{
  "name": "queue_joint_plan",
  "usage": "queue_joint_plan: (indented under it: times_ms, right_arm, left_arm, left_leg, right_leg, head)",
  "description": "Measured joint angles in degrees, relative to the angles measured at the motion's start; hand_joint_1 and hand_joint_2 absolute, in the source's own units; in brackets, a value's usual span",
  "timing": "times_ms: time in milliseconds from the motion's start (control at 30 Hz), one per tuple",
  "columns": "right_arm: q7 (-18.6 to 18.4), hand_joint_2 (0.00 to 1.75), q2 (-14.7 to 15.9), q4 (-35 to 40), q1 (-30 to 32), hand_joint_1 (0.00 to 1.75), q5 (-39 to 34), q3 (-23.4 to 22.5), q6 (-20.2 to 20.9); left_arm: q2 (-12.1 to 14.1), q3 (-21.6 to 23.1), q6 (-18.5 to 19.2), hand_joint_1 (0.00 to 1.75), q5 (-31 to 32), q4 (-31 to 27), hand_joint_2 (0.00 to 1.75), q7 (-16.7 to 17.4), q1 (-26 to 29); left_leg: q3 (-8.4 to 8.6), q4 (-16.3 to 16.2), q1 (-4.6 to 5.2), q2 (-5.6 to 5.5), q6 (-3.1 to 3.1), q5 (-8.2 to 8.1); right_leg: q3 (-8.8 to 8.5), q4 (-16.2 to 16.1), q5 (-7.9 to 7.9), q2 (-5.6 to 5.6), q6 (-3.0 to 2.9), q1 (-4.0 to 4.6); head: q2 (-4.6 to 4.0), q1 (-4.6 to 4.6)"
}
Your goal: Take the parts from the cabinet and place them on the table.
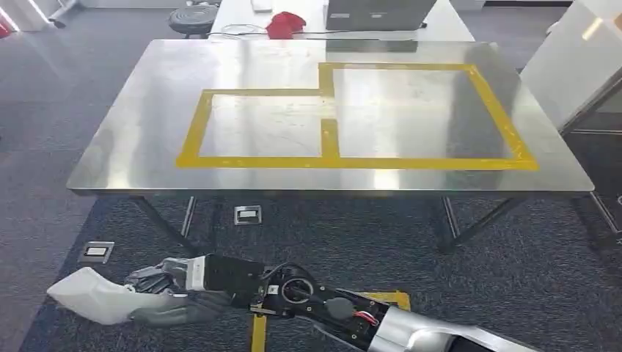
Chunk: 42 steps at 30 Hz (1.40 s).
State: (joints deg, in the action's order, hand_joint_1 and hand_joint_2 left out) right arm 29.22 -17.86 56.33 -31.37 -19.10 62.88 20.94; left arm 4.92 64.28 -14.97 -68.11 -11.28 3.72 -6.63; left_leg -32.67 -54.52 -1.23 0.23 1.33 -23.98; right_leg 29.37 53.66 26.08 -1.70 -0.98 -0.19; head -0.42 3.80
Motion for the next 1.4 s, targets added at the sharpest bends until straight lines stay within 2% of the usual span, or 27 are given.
queue_joint_plan:
  times_ms: [67, 133, 267, 333, 467, 533, 600, 700, 867, 1033, 1133, 1233, 1400]
  right_arm:
    - [0.3, 1.75, 0.0, 0.0, 0.0, 1.75, -0.9, -0.2, -0.9]
    - [1.4, 1.75, 0.0, -0.3, -0.2, 1.75, -2.2, -1.0, -2.6]
    - [2.9, 1.75, 0.0, -1.7, -2.6, 1.75, -1.4, -2.4, -5.1]
    - [3.8, 1.75, 0.0, -2.8, -3.9, 1.75, 0.3, -3.3, -8.2]
    - [5.8, 1.75, 0.0, -5.8, -7.7, 1.75, 5.1, -5.6, -19.8]
    - [5.3, 1.75, 0.0, -7.4, -10.3, 1.75, 8.4, -6.7, -25.0]
    - [3.6, 1.75, 0.0, -8.8, -12.5, 1.75, 12.6, -7.3, -30.2]
    - [2.1, 1.75, 0.0, -10.2, -13.7, 1.75, 15.3, -7.9, -33.3]
    - [-5.1, 1.75, 0.1, -12.7, -15.8, 1.75, 21.7, -8.7, -40.1]
    - [-6.9, 1.75, 0.9, -14.9, -16.8, 1.75, 23.5, -9.9, -41.1]
    - [-8.8, 1.75, 1.0, -15.7, -17.2, 1.75, 26.5, -9.9, -43.5]
    - [-13.2, 1.75, 1.0, -16.6, -17.9, 1.75, 34.0, -9.6, -47.7]
    - [-20.2, 1.75, 0.2, -19.7, -18.6, 1.75, 43.3, -7.9, -50.9]
  left_arm:
    - [0.0, 0.0, 0.0, 0.00, -0.2, 0.0, 1.75, -0.1, 0.0]
    - [0.0, 0.0, -0.1, 0.00, -0.4, 0.0, 1.75, -0.1, 0.0]
    - [0.0, 0.0, -0.3, 0.00, -0.5, 0.0, 1.75, -0.1, 0.0]
    - [-0.1, 0.0, -0.3, 0.00, -0.1, 0.0, 1.75, -0.2, 0.0]
    - [-0.4, 0.0, 0.1, 0.00, 0.4, 0.0, 1.75, -0.5, 0.0]
    - [-0.5, 0.0, 0.2, 0.00, 0.6, 0.0, 1.75, -0.7, 0.0]
    - [-0.5, 0.0, 0.3, 0.00, 0.7, 0.0, 1.75, -0.8, 0.0]
    - [-0.5, 0.0, 0.3, 0.00, 0.9, 0.0, 1.75, -1.0, 0.0]
    - [-0.5, 0.3, 0.6, 0.00, 2.9, 0.0, 1.75, -2.7, 0.0]
    - [-0.3, 0.7, 0.8, 0.00, 3.6, 0.0, 1.75, -4.0, -0.1]
    - [-0.2, 1.0, 1.2, 0.00, 3.7, 0.0, 1.75, -4.2, 0.0]
    - [-0.1, 1.4, 1.6, 0.00, 4.1, 0.0, 1.75, -3.2, -0.1]
    - [-0.1, 1.8, 1.9, 0.00, 4.6, 0.0, 1.75, -2.6, -0.9]
  left_leg:
    - [0.00, 0.0, 0.08, 0.00, -0.16, -0.05]
    - [-0.01, -0.1, 0.23, 0.00, -0.34, -0.07]
    - [0.03, 0.0, 0.37, 0.01, -0.49, 0.00]
    - [0.06, 0.1, 0.37, 0.01, -0.58, 0.09]
    - [0.09, 0.2, 0.33, 0.01, -0.56, 0.24]
    - [0.10, 0.2, 0.32, 0.01, -0.50, 0.29]
    - [0.15, 0.3, 0.32, 0.01, -0.48, 0.31]
    - [0.16, 0.3, 0.32, 0.01, -0.45, 0.33]
    - [0.16, 0.3, 0.32, 0.01, -0.44, 0.33]
    - [0.16, 0.3, 0.32, 0.02, -0.44, 0.33]
    - [0.15, 0.3, 0.32, 0.02, -0.44, 0.33]
    - [0.16, 0.4, 0.32, 0.02, -0.44, 0.33]
    - [0.15, 0.4, 0.32, -0.01, -0.44, 0.34]
  right_leg:
    - [-0.02, -0.1, -0.01, 0.00, 0.47, -0.08]
    - [-0.09, -0.2, 0.00, 0.00, 2.08, -0.34]
    - [-0.06, -0.2, -0.02, 0.00, 2.22, -0.31]
    - [-0.05, -0.2, -0.03, -0.01, 2.22, -0.29]
    - [0.01, -0.1, -0.10, -0.01, 2.25, -0.28]
    - [0.04, -0.1, -0.13, 0.00, 2.22, -0.21]
    - [0.03, -0.1, -0.13, 0.00, 2.21, -0.21]
    - [0.04, -0.1, -0.13, 0.00, 2.21, -0.20]
    - [0.10, 0.0, -0.12, 0.00, 2.21, -0.20]
    - [0.10, 0.0, -0.12, 0.01, 2.21, -0.20]
    - [0.09, 0.0, -0.12, 0.01, 2.21, -0.20]
    - [0.09, 0.0, -0.12, 0.01, 2.21, -0.20]
    - [0.10, 0.0, -0.12, -0.01, 2.21, -0.20]
  head:
    - [0.00, 0.00]
    - [0.00, 0.00]
    - [0.00, 0.00]
    - [0.00, 0.00]
    - [0.00, 0.00]
    - [0.00, 0.00]
    - [0.00, 0.00]
    - [0.00, 0.00]
    - [0.00, 0.00]
    - [0.00, 0.00]
    - [0.00, 0.00]
    - [0.00, 0.00]
    - [0.00, 0.00]
